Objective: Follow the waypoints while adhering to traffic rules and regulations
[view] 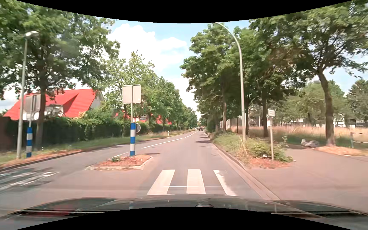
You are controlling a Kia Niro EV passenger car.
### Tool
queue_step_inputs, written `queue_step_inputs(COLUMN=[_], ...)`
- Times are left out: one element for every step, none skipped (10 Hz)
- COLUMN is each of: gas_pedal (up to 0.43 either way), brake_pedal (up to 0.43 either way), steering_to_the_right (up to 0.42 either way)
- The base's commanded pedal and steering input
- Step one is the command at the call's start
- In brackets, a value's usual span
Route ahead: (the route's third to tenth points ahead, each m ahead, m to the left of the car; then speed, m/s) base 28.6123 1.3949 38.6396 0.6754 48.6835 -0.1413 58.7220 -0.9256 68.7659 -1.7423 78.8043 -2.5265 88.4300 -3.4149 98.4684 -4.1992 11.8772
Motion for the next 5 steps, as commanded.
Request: queue_step_inputs(gas_pedal=[0.157,0.157,0.157,0.157,0.157], brake_pedal=[0.000,0.000,0.000,0.000,0.000], steering_to_the_right=[0.008,0.006,0.005,0.005,0.005])
